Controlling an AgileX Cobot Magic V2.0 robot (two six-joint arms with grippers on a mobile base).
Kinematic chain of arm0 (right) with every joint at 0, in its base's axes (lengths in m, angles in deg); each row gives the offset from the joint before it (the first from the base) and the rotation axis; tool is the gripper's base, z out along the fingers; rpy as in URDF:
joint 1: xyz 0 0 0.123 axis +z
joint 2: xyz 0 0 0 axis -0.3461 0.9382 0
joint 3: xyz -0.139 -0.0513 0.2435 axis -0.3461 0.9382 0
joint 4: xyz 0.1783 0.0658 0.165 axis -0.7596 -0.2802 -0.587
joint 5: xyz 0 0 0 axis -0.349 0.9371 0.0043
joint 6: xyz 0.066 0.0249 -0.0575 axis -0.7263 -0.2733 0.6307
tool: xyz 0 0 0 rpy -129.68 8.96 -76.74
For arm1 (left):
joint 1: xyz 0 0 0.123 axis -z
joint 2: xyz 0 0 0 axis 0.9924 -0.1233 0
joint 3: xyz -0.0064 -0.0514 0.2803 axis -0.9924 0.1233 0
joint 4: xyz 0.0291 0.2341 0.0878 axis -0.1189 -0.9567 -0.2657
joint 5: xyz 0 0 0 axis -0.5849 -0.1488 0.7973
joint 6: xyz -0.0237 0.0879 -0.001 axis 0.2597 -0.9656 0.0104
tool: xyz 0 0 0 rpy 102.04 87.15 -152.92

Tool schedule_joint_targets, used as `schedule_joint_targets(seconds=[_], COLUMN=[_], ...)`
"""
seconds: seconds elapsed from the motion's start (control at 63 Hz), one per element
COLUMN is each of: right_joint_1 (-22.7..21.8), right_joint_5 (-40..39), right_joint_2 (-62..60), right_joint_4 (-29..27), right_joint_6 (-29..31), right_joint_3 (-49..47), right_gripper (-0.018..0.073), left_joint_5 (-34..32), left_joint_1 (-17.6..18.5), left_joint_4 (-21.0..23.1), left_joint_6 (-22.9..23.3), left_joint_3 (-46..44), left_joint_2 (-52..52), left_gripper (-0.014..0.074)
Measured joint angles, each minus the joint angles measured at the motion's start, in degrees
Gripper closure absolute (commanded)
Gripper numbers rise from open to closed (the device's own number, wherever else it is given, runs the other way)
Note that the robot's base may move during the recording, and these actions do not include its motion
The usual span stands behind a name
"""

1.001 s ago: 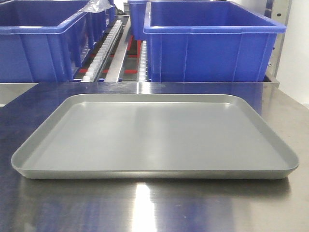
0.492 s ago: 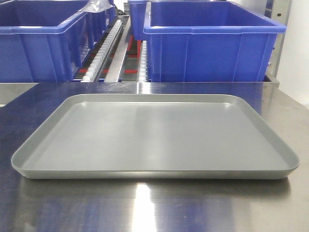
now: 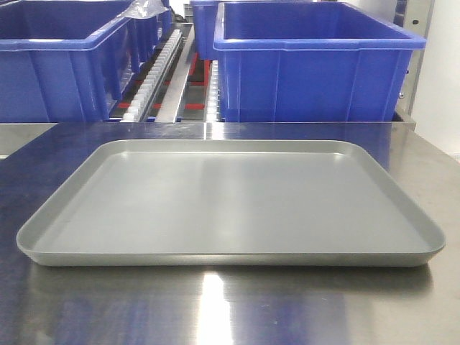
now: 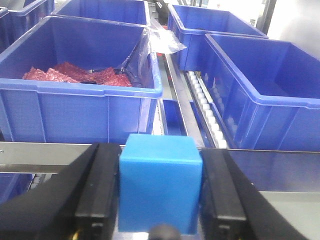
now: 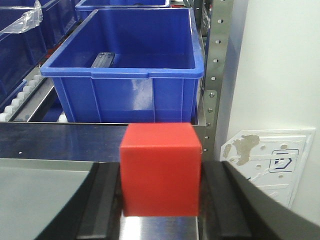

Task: Sort and place red and blue blocks on shelf
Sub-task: 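Hold both cubes raised in the grippers, then drive the base away from the table holding both cubes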

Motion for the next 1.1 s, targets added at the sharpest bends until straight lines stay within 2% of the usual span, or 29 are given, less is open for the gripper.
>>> schedule_joint_targets(seconds=[1.096], right_joint_1=[0.0], right_joint_5=[0.0], right_joint_2=[0.0], right_joint_4=[0.0], right_joint_6=[0.0], right_joint_3=[0.0], right_gripper=[0.0185], left_joint_5=[0.0], left_joint_1=[0.0], left_joint_4=[0.0], left_joint_6=[0.0], left_joint_3=[0.0], left_joint_2=[0.0], left_gripper=[0.0276])
